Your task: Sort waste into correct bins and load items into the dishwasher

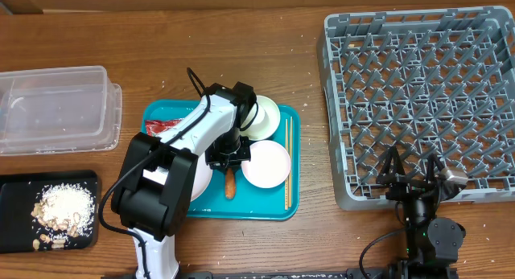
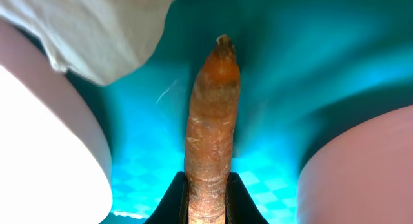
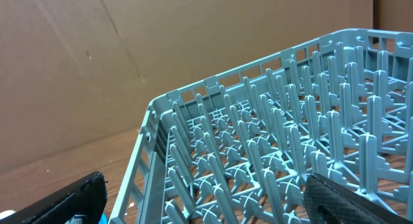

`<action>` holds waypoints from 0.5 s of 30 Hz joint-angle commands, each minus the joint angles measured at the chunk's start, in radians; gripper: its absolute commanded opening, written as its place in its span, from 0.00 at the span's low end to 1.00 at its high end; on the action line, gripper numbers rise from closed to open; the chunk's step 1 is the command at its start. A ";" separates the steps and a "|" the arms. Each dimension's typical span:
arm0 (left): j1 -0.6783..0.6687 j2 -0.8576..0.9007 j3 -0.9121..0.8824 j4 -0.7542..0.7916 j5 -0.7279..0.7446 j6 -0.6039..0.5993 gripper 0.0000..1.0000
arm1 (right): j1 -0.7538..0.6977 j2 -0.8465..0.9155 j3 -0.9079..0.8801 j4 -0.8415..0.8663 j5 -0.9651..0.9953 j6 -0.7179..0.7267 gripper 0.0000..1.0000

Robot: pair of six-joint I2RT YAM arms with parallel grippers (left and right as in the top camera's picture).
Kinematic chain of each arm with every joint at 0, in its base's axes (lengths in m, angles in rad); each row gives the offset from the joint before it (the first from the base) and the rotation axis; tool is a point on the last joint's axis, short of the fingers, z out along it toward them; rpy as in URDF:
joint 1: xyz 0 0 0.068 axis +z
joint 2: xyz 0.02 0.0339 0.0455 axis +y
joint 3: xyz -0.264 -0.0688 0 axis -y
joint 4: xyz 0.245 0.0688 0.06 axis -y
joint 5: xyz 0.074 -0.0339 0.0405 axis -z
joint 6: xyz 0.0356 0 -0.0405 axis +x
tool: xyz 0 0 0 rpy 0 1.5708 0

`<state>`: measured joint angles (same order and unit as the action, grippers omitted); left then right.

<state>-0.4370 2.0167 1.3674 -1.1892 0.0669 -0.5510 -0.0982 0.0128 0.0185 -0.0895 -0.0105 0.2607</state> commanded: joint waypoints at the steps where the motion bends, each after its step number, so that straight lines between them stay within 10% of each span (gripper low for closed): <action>1: -0.001 0.012 0.003 -0.025 -0.019 -0.007 0.04 | -0.006 -0.010 -0.010 0.006 0.010 -0.006 1.00; 15: 0.010 0.008 0.294 -0.276 -0.104 -0.021 0.04 | -0.006 -0.010 -0.010 0.006 0.010 -0.006 1.00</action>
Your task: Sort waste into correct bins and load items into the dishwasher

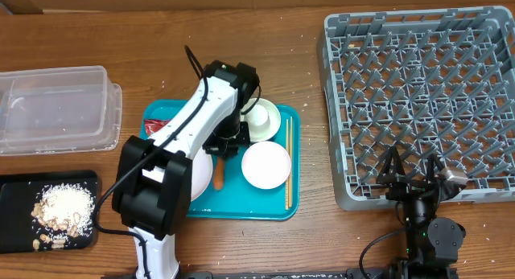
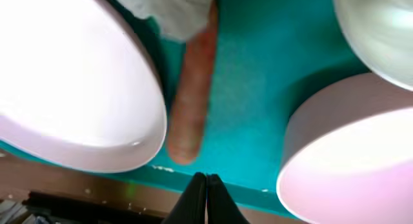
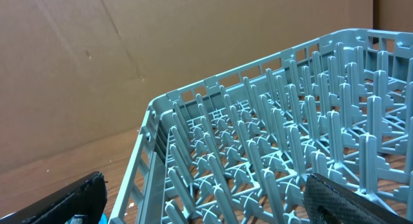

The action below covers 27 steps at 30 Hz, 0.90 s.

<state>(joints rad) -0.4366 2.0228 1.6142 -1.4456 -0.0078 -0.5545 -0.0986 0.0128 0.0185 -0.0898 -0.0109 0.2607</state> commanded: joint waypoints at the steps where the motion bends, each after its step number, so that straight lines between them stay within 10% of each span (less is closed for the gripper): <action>1: 0.013 0.002 0.056 -0.026 -0.029 -0.018 0.04 | -0.006 -0.010 -0.010 0.006 0.010 -0.006 1.00; 14: 0.037 0.002 -0.009 0.016 -0.069 -0.009 0.36 | -0.006 -0.010 -0.010 0.006 0.010 -0.006 1.00; 27: 0.036 0.002 -0.188 0.255 -0.027 0.111 0.33 | -0.006 -0.010 -0.010 0.006 0.010 -0.006 1.00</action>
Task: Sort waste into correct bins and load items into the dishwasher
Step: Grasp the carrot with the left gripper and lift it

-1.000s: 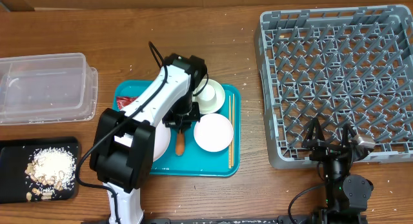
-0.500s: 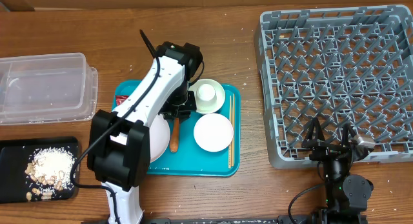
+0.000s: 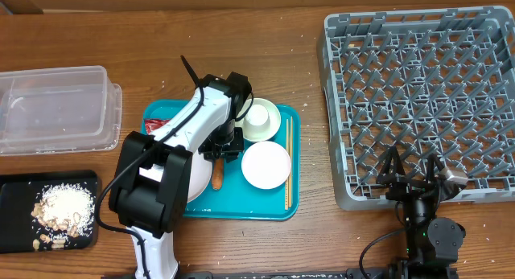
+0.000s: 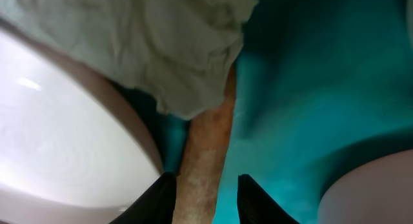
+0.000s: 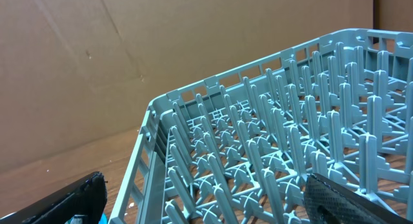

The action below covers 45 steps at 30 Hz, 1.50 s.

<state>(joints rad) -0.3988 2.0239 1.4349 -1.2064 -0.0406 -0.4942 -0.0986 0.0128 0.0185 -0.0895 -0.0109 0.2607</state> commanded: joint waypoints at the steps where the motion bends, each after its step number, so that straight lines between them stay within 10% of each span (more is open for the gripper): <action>1: -0.002 0.001 -0.009 0.030 -0.005 0.055 0.34 | -0.006 -0.010 -0.010 0.006 0.010 -0.006 1.00; 14: -0.008 0.002 -0.105 0.098 -0.011 0.076 0.34 | -0.006 -0.010 -0.010 0.006 0.010 -0.006 1.00; 26: -0.014 0.001 -0.083 0.075 0.003 0.074 0.04 | -0.006 -0.010 -0.010 0.006 0.010 -0.006 1.00; 45: 0.219 -0.002 0.564 -0.455 -0.154 -0.027 0.04 | -0.006 -0.010 -0.010 0.006 0.010 -0.006 1.00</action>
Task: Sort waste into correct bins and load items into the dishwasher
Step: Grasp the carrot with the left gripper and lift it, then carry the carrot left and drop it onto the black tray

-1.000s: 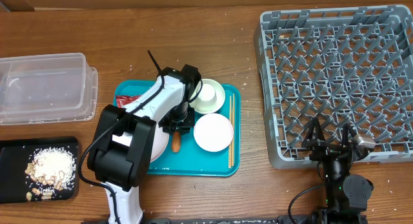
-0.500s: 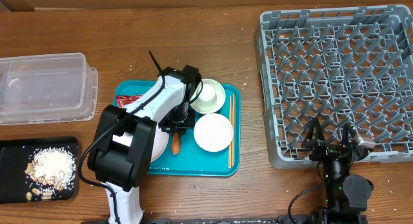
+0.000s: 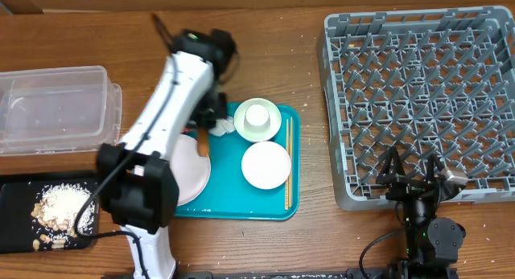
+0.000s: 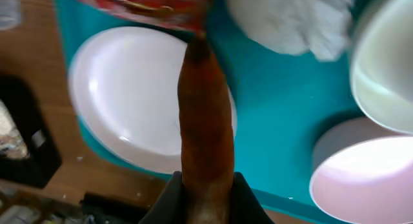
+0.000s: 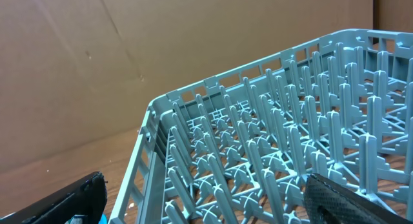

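Observation:
An orange-brown carrot (image 4: 205, 121) is held lengthwise in my left gripper (image 4: 206, 195), which is shut on its thick end. It hangs above the left part of the teal tray (image 3: 233, 205), over the white plate (image 4: 129, 95). In the overhead view the carrot (image 3: 203, 142) shows just below the left arm's wrist. A white bowl (image 3: 265, 164), a pale green plate with a cup (image 3: 257, 120), chopsticks (image 3: 287, 162), a crumpled napkin (image 4: 284, 17) and a red wrapper (image 4: 142, 1) lie on the tray. My right gripper (image 3: 410, 178) rests open at the front edge of the grey dish rack (image 3: 418, 94).
A clear plastic container (image 3: 56, 110) stands at the left. In front of it is a black tray (image 3: 16, 231) with rice and scraps. The right wrist view shows the rack's pegs (image 5: 258, 153) and a cardboard wall behind.
My left gripper was open astride the carrot lying on the tray between plate and bowl. Now it is shut on the carrot, which is raised and further left over the white plate.
First the carrot lay on the tray between my left fingers, by the bowl. Then it lay a little further left beside the plate, with the fingers shut and empty. Then the fingers stood open astride it. Now they hold it lifted. The right arm stayed still.

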`<action>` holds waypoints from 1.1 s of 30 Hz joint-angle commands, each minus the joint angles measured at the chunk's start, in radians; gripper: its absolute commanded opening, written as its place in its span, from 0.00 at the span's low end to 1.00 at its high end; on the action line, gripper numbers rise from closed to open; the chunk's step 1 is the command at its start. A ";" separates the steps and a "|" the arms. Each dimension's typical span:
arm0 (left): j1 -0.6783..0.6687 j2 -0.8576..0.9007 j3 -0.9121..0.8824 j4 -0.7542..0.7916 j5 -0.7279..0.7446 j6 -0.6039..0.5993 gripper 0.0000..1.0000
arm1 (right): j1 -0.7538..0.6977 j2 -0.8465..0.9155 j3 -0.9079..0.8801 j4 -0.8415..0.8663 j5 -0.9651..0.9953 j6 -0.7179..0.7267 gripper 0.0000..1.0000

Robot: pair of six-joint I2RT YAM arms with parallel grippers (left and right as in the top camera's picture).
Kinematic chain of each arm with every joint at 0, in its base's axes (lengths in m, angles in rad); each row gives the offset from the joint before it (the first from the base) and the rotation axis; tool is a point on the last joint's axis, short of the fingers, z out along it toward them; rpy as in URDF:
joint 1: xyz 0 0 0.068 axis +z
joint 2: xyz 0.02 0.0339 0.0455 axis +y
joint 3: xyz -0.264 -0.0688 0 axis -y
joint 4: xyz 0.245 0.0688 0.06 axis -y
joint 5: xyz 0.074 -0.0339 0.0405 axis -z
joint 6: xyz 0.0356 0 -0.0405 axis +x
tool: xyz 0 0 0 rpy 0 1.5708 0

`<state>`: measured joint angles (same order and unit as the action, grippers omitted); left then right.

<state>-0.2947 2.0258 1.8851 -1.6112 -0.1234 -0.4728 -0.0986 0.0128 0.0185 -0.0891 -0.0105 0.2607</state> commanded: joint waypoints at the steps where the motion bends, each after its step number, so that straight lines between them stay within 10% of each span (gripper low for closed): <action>1: 0.150 -0.006 0.140 -0.065 -0.066 -0.049 0.04 | -0.006 -0.010 -0.010 0.005 0.010 -0.006 1.00; 19: 0.868 -0.039 0.192 -0.052 0.061 -0.258 0.04 | -0.006 -0.010 -0.010 0.005 0.010 -0.006 1.00; 33: 1.200 -0.037 0.108 0.018 -0.135 -0.373 0.04 | -0.006 -0.010 -0.010 0.005 0.010 -0.006 1.00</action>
<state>0.8684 2.0209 2.0491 -1.6115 -0.2150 -0.7952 -0.0982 0.0128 0.0185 -0.0906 -0.0101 0.2611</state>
